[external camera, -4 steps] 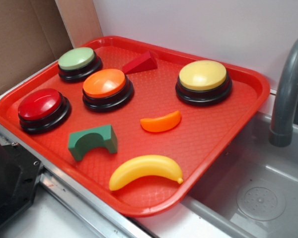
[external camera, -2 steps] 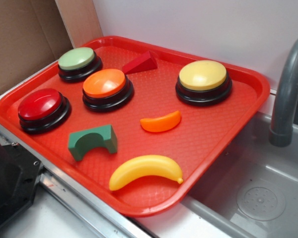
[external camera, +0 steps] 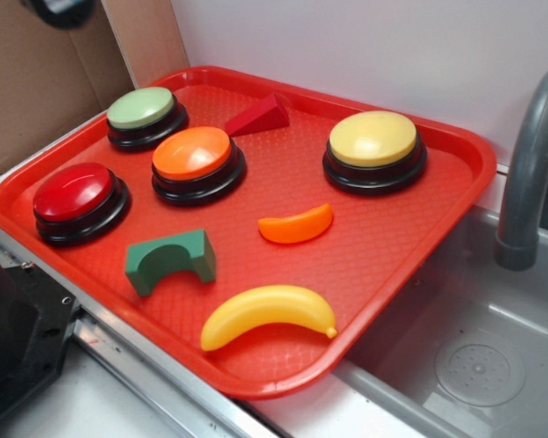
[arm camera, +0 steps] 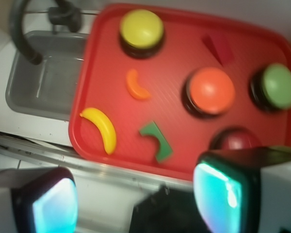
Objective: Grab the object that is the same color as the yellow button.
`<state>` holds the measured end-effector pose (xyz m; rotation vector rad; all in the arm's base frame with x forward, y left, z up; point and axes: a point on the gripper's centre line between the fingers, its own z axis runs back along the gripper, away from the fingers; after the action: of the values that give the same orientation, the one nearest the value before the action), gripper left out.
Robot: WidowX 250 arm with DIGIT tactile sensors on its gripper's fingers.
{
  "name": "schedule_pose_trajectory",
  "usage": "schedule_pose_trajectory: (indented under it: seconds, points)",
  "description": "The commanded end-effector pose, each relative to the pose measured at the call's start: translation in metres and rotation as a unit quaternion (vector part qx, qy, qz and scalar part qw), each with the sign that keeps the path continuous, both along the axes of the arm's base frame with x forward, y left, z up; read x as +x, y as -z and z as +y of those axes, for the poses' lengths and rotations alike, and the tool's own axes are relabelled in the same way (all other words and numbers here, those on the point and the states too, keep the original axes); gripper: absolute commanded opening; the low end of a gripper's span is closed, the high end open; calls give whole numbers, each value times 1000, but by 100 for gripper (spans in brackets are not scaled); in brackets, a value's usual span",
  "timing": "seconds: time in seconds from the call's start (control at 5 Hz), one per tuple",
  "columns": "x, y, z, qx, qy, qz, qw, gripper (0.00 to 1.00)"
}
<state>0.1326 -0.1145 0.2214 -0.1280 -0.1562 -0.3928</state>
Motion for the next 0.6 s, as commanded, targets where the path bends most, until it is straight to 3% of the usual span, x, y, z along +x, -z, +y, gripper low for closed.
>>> schedule_pose_trajectory:
  seconds: [0.0,0.4]
  points:
    - [9,74,-40,33,61,9,998,100]
    - [11,121,-39,58,83,35,994,100]
